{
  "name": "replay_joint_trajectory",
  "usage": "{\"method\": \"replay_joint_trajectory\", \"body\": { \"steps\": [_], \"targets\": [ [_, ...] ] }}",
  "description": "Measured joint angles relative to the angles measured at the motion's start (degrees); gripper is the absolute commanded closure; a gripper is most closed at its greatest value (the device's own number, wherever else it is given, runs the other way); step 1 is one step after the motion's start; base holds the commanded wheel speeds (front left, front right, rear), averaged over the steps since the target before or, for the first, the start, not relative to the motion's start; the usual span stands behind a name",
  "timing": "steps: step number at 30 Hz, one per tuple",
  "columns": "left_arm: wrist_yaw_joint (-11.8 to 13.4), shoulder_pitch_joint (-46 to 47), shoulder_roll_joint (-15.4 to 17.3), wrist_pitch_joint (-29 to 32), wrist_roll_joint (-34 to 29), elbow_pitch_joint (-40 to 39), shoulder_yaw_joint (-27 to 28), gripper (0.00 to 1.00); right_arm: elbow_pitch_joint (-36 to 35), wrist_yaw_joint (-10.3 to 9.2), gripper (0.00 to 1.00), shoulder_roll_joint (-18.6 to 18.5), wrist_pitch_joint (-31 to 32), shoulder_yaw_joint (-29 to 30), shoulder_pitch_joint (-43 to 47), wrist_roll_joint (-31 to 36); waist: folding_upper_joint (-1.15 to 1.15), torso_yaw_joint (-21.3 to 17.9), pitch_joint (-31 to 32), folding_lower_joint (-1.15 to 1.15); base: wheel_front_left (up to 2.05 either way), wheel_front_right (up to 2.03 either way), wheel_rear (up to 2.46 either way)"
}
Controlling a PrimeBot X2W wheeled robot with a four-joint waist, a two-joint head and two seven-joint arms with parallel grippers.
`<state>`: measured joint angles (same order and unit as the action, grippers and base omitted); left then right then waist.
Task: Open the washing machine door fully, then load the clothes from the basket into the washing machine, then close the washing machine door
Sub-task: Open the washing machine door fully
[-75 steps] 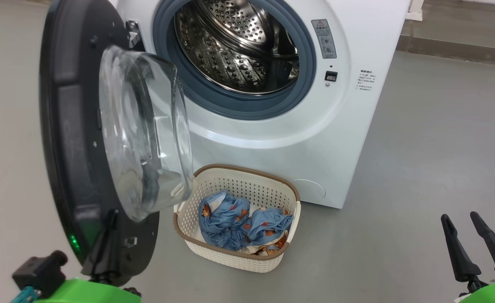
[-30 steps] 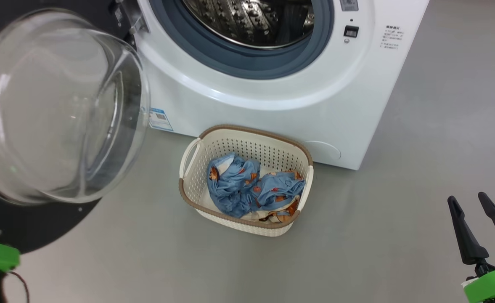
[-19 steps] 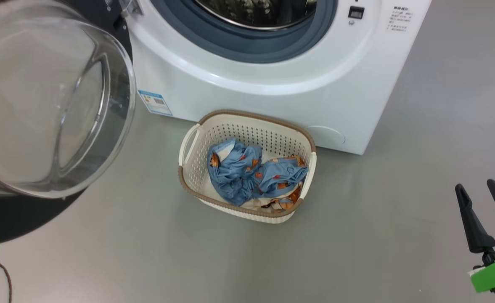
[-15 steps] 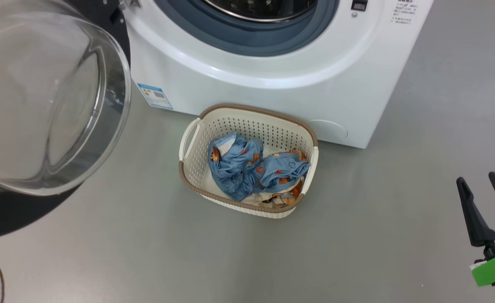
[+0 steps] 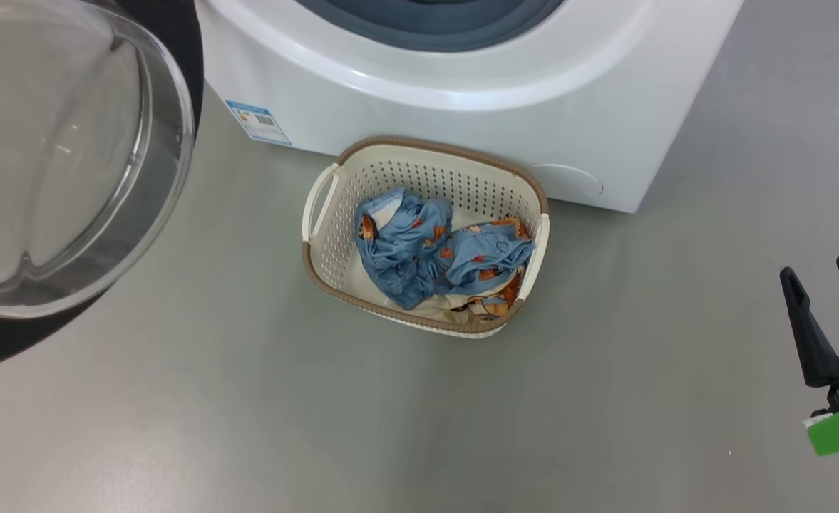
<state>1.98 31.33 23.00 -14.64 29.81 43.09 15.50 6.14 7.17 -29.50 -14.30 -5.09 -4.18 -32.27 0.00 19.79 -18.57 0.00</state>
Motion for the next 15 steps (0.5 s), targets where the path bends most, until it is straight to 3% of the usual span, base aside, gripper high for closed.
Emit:
{"method": "replay_joint_trajectory", "body": {
  "steps": [15],
  "targets": [
    [-1.2,1.9,-2.4,0.0,-4.5,1.9,4.1,1.0,0.7,0.0,0.0,-0.7,0.0,-0.4,-1.5,0.0,0.0,-0.6,-0.5,0.0,0.0,0.0,0.0]
  ]
}}
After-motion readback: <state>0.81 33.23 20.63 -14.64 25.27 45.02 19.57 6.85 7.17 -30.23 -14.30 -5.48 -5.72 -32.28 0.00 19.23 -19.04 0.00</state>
